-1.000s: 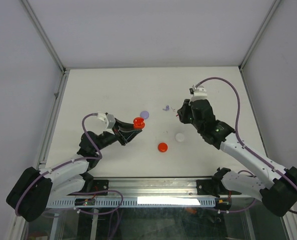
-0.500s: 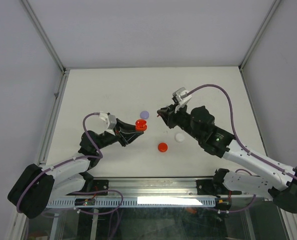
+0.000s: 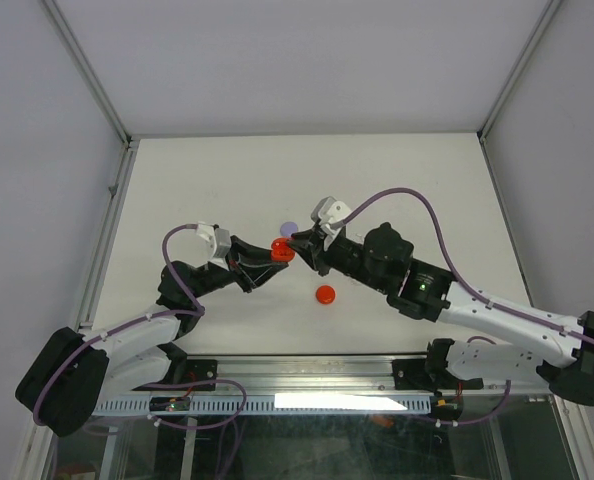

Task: Insert the wireless bluetooth earbuds into the charging case
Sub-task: Place the earbud in the charging case.

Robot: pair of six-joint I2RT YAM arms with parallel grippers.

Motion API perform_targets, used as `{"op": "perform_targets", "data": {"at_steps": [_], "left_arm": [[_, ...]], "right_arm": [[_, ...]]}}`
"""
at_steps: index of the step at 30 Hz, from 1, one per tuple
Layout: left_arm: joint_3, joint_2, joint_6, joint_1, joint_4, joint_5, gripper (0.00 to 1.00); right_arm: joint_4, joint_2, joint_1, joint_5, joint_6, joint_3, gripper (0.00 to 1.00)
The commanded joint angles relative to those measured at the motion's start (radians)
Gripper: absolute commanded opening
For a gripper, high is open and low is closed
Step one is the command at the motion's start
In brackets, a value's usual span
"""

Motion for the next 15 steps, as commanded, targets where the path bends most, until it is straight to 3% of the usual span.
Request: {"op": "perform_targets", "data": {"at_steps": [1,15], "left_arm": [[0.036,-0.012,-0.014,-0.007,0.070,0.030,0.00],[0.035,-0.029,-0.023,-0.008,0.067,0.042,0.00]], "right_arm": [[0.071,0.036,0.038,0.002,-0.083,0.061,0.07],[0.049,0.097,0.099,0.121,-0.200,0.082,0.06]]}}
